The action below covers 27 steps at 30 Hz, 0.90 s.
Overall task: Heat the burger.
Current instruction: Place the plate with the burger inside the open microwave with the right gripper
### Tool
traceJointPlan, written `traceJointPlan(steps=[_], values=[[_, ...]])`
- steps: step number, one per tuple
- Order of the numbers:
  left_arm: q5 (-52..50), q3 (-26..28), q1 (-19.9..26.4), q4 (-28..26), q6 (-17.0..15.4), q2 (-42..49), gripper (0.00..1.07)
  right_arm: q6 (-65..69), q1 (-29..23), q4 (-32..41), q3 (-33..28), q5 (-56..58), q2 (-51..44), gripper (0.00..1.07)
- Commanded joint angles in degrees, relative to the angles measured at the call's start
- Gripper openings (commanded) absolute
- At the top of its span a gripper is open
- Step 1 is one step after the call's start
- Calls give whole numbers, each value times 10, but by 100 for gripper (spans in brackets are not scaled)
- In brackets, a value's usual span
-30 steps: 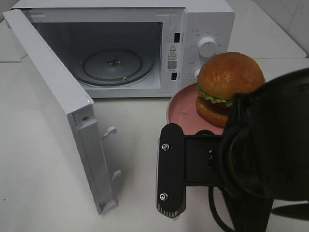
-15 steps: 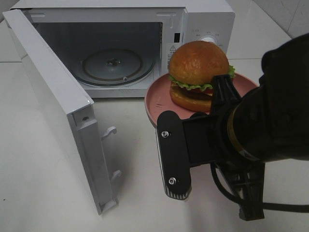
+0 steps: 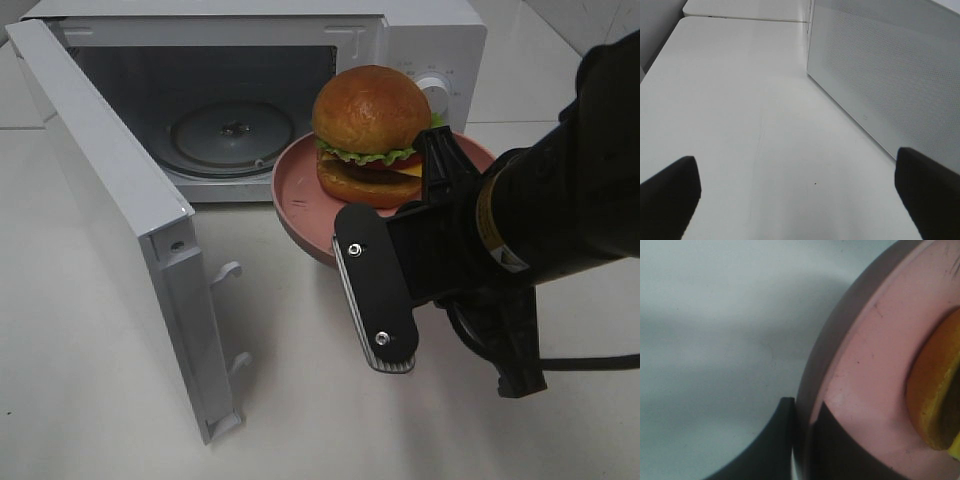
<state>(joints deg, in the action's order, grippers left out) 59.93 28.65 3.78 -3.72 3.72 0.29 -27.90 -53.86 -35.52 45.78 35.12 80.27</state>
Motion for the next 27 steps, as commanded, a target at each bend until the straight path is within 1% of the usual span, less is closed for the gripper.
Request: traceJointPlan(steps=[1,2,4,5,6,7,8,9,10,11,12,13,14,15,16,18,21,22,23,24,26,27], values=[[-5,-2,3,-3,-2,14,98,-101,33,34,3,-62,-9,0],[-5,-2,3,-3,-2,14,98,-101,33,34,3,-62,-9,0],[-5,-2,3,-3,-2,14,98,-174,56,82,3,-83,-9,0],[-5,-2,3,-3,-2,14,98,-174,56,82,3,-83,-9,0],[-5,-2,3,-3,-2,14,98,-231,70,112,3,-95,-9,0],[-5,-2,3,-3,-2,14,98,-260,79,128,3,-101,-9,0],[-5,-2,3,-3,-2,14,98,-260,79,128,3,-101,-9,0],[-5,-2,3,-3,-2,14,98,-312,97,162,3,-114,-9,0],[-5,-2,3,-3,-2,14,98,-312,97,162,3,-114,-9,0],[-5,-2,3,-3,-2,14,98,-362,113,193,3,-126,-9,0],[-5,-2,3,-3,-2,14,98,-388,121,209,3,-131,-9,0],[-5,-2,3,-3,-2,14,98,-388,121,209,3,-131,-9,0],[-5,-2,3,-3,-2,14,98,-432,136,241,3,-135,-9,0],[-5,-2,3,-3,-2,14,98,-458,143,258,3,-135,-9,0],[-5,-2,3,-3,-2,14,98,-458,143,258,3,-135,-9,0],[-5,-2,3,-3,-2,14,98,-570,166,315,3,-133,-9,0],[-5,-2,3,-3,-2,14,98,-594,170,325,3,-133,-9,0],[-5,-2,3,-3,-2,14,98,-650,177,358,3,-133,-9,0],[-5,-2,3,-3,-2,14,98,-677,179,371,3,-133,-9,0],[-5,-2,3,-3,-2,14,98,-677,179,371,3,-133,-9,0],[-5,-2,3,-3,-2,14,98,-758,199,426,3,-133,-9,0],[-5,-2,3,-3,-2,14,98,-758,199,426,3,-133,-9,0]])
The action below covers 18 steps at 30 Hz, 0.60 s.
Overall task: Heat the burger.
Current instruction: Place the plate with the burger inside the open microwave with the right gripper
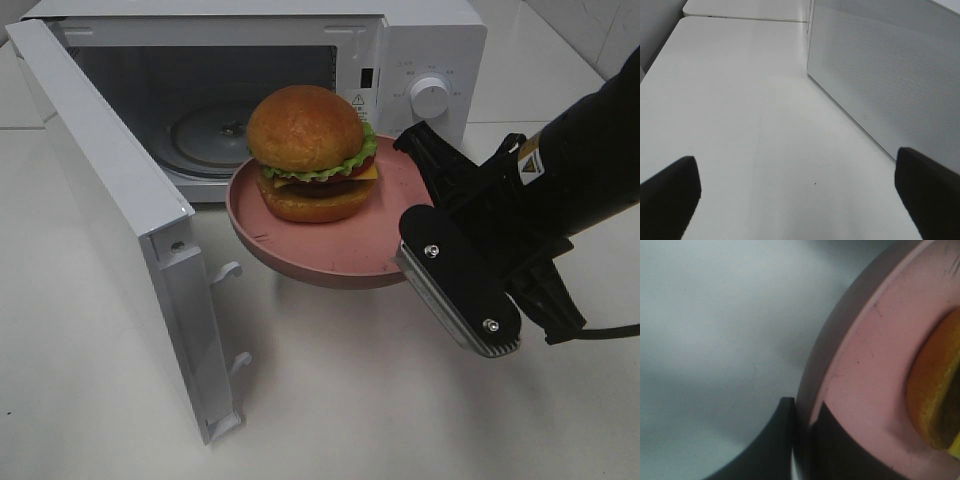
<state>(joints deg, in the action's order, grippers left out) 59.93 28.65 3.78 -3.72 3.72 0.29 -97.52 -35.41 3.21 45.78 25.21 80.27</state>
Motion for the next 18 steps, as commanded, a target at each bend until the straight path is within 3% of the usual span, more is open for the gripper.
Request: traceJointPlan(steps=[1,18], values=[[-5,-2,3,-3,-2,14,98,-69,18,44,3,-34,-9,0],[-5,-2,3,-3,-2,14,98,-84,18,45,4,-88,40,0]])
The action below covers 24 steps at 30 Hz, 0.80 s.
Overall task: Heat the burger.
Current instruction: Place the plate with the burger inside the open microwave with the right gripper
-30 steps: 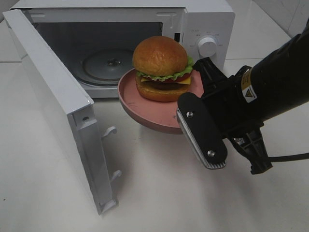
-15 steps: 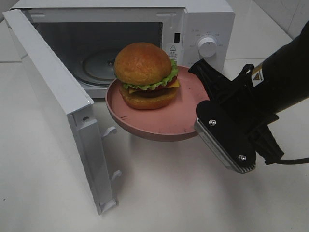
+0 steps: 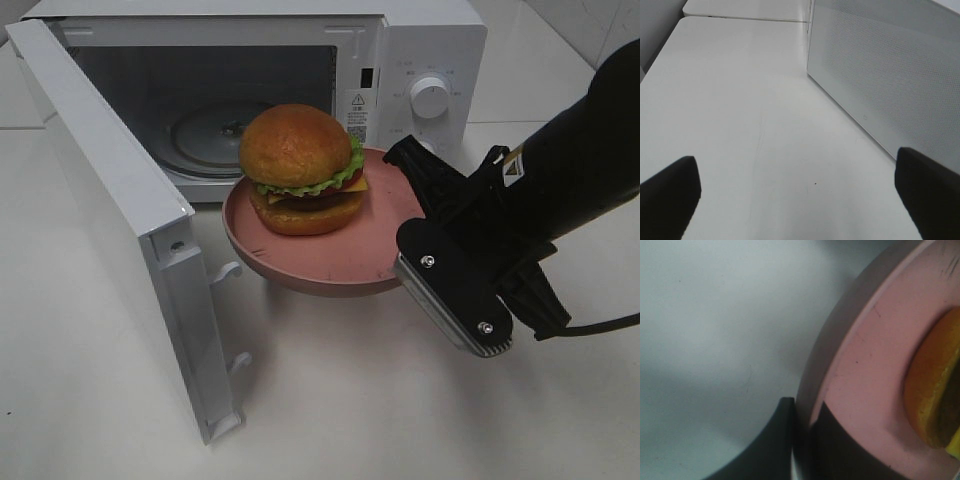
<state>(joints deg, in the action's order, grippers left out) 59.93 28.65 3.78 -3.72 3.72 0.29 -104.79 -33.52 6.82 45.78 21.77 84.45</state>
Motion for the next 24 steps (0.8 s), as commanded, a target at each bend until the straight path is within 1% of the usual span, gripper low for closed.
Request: traceJointPlan(steps=[1,9,16,24], values=[[-5,-2,3,-3,-2,14,98,-11,-1,9,4,-53,-2,0],[-5,-2,3,-3,-2,14,98,-14,-1,9,14,-76,25,0],[-5,-2,3,-3,-2,14,98,-15,-21,7,61,-78,60,0],[-5,-2,3,-3,-2,14,98,-15,-21,-5,95,-80,96,0]])
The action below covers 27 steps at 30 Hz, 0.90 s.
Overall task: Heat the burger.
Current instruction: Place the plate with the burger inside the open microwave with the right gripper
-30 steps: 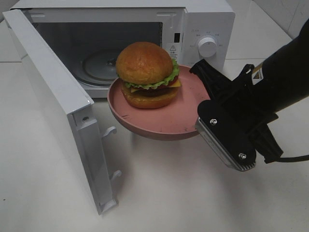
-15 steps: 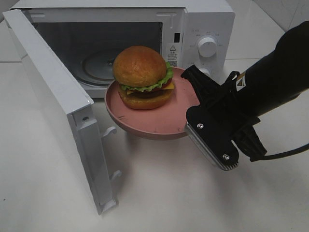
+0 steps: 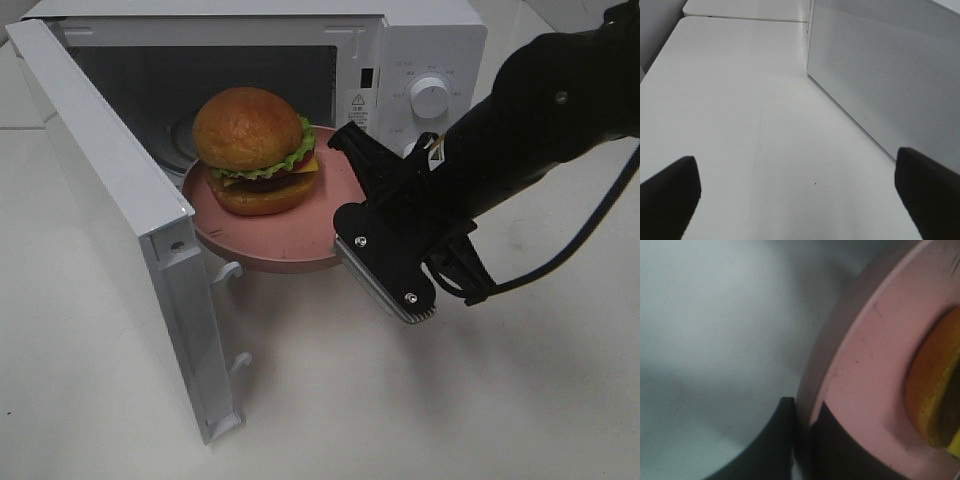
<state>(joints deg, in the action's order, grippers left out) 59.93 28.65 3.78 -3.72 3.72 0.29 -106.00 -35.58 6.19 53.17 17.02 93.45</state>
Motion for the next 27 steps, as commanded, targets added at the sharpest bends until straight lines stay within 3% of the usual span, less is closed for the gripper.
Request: traceJointPlan(steps=[1,27], values=[[-5,-2,3,-3,-2,14,98,-3,0,1,31,-32,14,0],[-5,-2,3,-3,-2,14,98,15,0,21,174,32,109,1]])
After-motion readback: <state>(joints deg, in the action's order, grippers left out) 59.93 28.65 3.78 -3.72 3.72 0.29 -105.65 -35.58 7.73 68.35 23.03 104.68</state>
